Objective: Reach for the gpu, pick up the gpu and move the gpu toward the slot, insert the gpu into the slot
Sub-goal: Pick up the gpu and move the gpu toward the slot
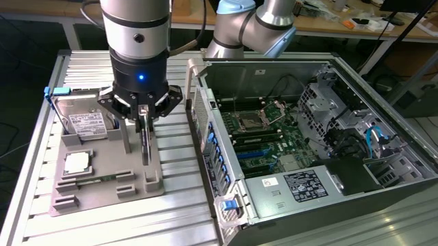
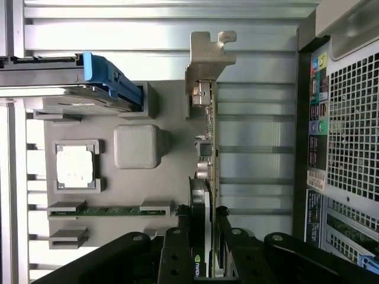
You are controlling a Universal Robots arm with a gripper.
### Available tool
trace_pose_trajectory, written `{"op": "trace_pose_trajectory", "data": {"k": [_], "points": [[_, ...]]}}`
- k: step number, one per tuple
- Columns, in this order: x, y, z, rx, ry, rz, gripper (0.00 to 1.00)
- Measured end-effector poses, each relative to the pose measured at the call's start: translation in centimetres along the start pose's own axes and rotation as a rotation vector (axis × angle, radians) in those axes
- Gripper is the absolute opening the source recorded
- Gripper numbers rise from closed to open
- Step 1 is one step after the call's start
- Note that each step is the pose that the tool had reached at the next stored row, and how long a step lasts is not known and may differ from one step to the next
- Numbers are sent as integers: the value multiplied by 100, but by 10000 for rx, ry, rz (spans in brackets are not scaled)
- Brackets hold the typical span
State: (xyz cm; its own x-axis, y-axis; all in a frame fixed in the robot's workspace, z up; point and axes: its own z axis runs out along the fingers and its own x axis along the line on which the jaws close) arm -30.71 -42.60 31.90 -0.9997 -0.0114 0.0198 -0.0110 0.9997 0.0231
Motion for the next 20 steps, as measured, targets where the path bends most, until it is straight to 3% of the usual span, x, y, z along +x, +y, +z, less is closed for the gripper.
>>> {"op": "trace_pose_trajectory", "data": {"k": [20], "points": [[7, 8, -340, 10, 0, 0, 27]]}}
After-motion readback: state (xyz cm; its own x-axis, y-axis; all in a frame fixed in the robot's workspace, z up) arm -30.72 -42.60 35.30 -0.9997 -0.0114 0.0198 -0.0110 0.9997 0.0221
